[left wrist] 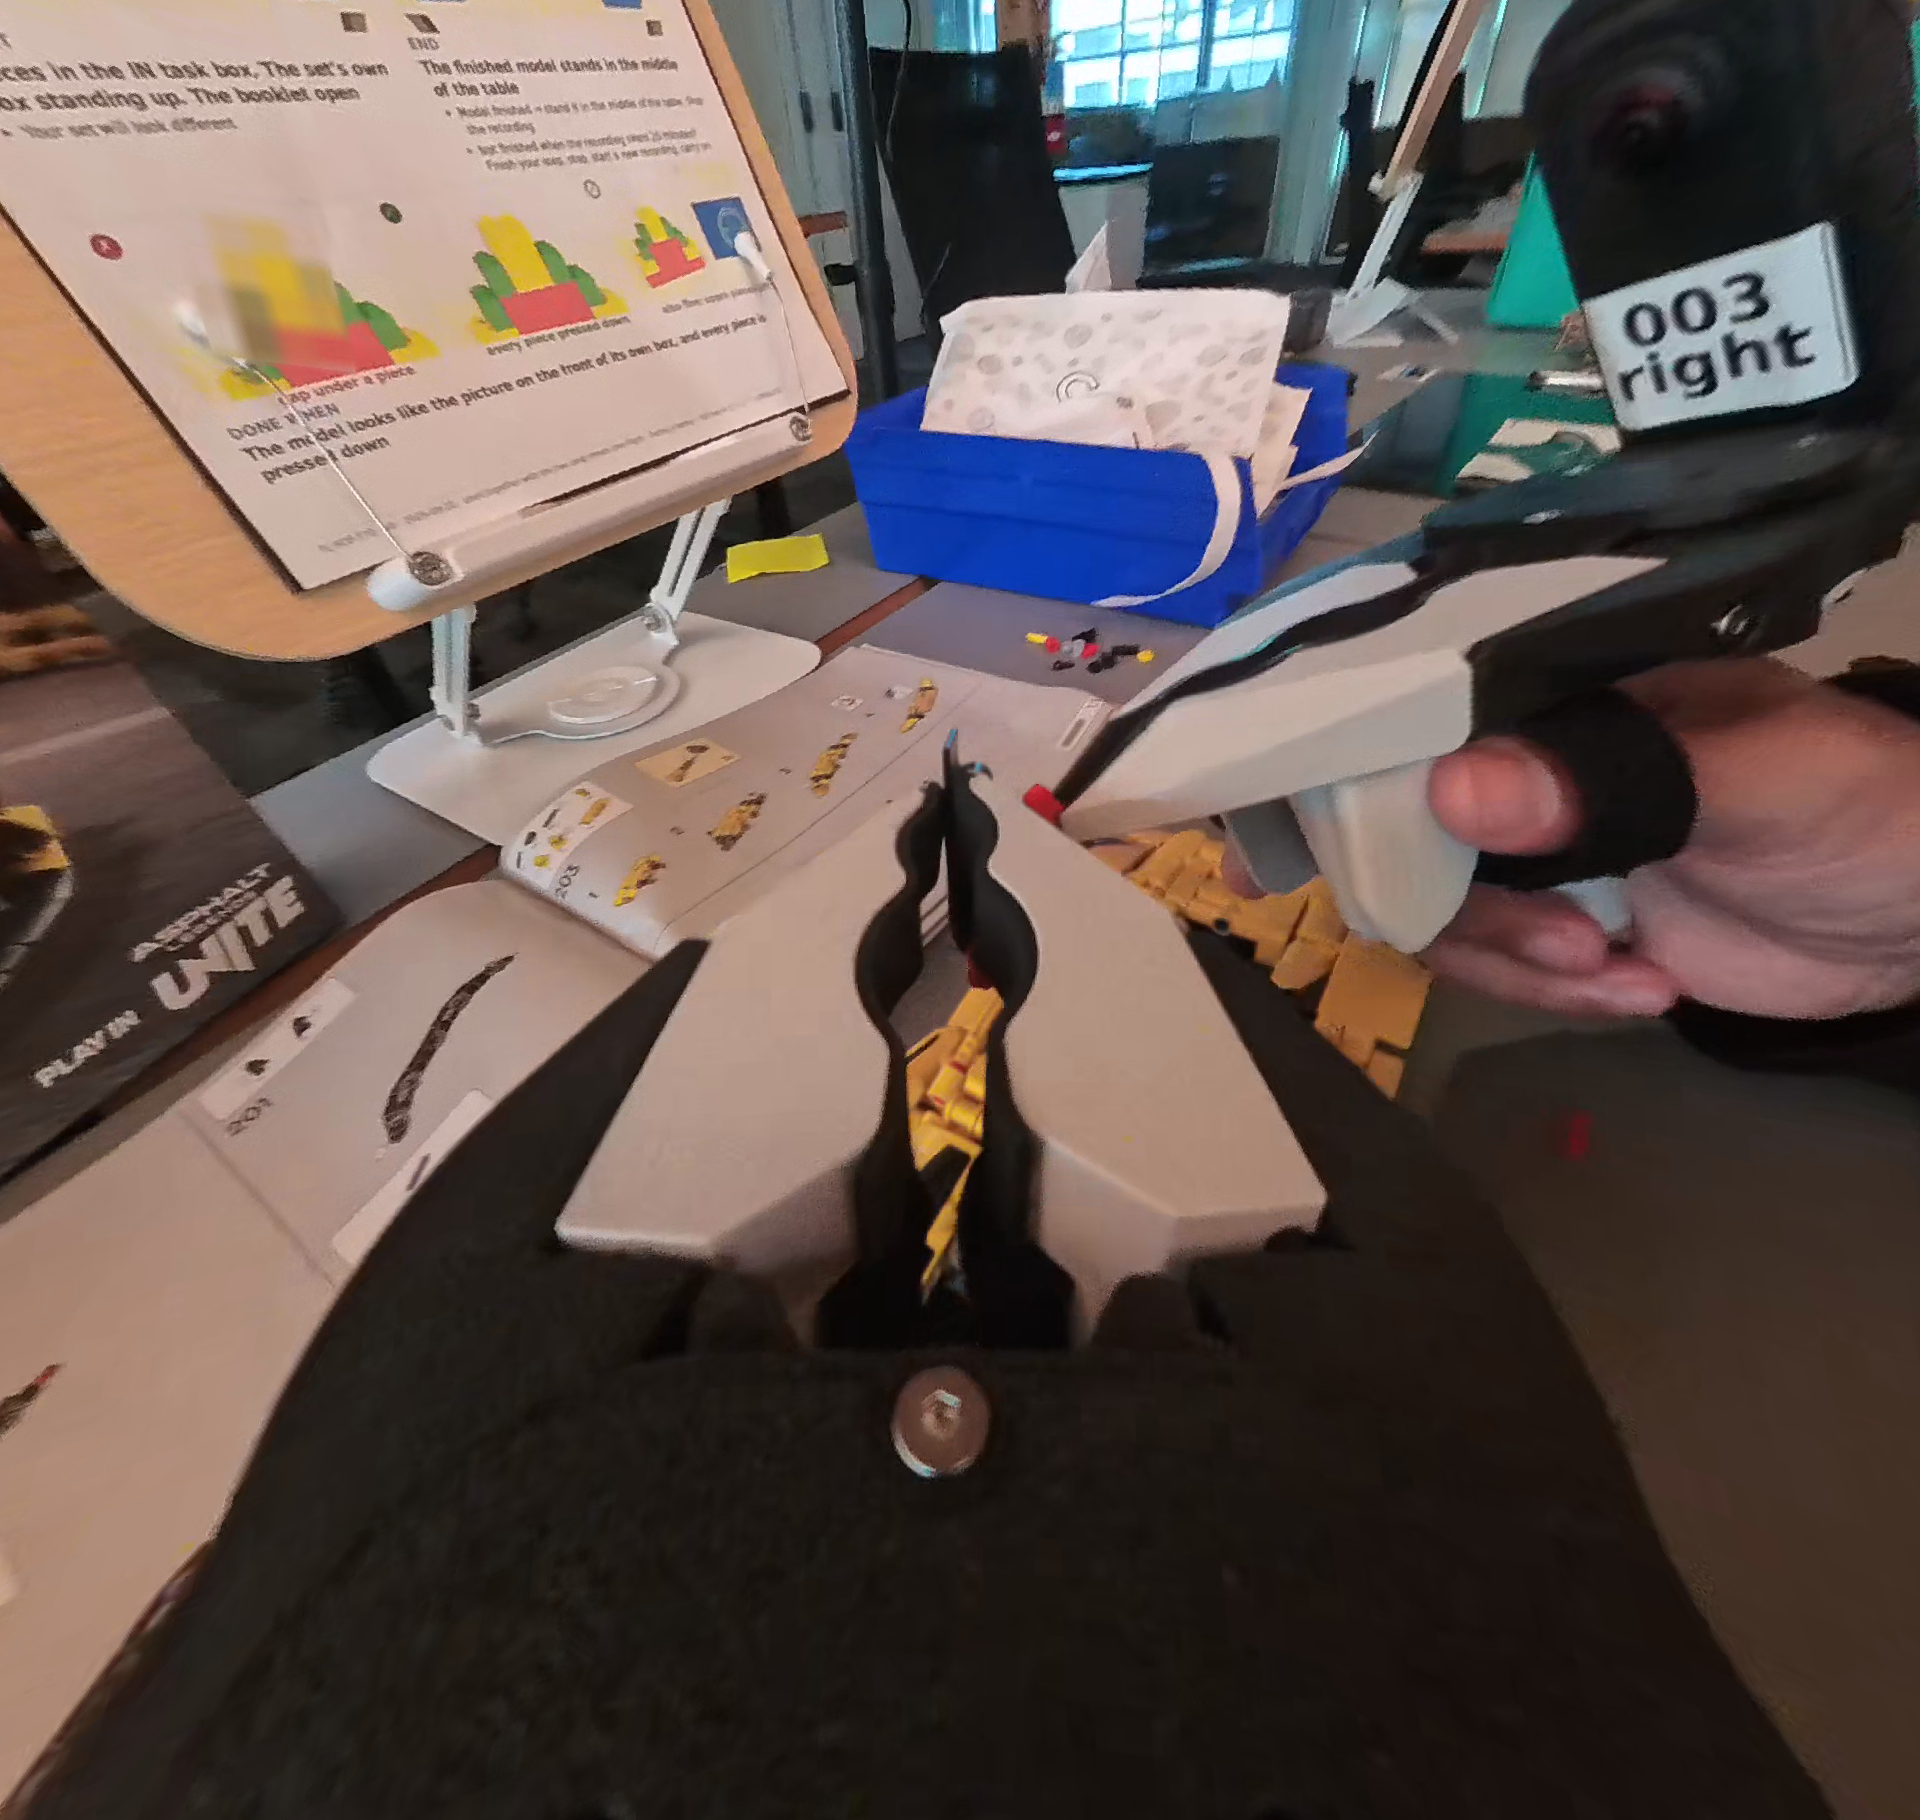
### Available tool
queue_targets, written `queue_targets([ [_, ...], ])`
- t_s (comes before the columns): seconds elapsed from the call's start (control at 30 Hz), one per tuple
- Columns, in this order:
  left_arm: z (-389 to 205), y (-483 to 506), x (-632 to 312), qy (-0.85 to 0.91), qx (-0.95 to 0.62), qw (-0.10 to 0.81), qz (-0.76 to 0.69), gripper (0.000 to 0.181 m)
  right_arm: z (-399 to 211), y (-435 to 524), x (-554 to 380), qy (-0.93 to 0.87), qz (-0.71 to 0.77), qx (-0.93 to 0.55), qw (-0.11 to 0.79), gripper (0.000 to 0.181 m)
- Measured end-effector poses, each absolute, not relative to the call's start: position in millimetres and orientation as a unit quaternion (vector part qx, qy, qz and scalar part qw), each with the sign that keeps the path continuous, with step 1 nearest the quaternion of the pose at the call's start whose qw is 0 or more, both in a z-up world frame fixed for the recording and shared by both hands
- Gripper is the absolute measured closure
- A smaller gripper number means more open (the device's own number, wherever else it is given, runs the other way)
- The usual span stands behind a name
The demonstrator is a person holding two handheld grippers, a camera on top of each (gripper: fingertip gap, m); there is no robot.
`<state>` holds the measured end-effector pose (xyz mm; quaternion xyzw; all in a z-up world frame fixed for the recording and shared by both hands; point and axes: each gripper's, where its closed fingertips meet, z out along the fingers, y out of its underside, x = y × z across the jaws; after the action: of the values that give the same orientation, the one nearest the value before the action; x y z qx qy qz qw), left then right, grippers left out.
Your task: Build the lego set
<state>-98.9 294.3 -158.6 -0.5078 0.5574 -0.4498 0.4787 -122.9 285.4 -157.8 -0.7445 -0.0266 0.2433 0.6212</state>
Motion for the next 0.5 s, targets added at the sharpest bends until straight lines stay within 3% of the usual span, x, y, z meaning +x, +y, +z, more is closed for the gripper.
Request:
queue_targets([
  [0.4,-165.3,293.5,-99.1,0.614,-0.464,0.524,-0.366,0.181,-167.7,284.1,-125.1,-0.039,0.266,-0.759,0.593,0.178],
  [0.5,-162.6,279.7,-101.0,0.659,-0.393,0.55,-0.33,0.181,-180.9,280.0,-134.6,-0.06,0.309,-0.779,0.542,0.178],
])
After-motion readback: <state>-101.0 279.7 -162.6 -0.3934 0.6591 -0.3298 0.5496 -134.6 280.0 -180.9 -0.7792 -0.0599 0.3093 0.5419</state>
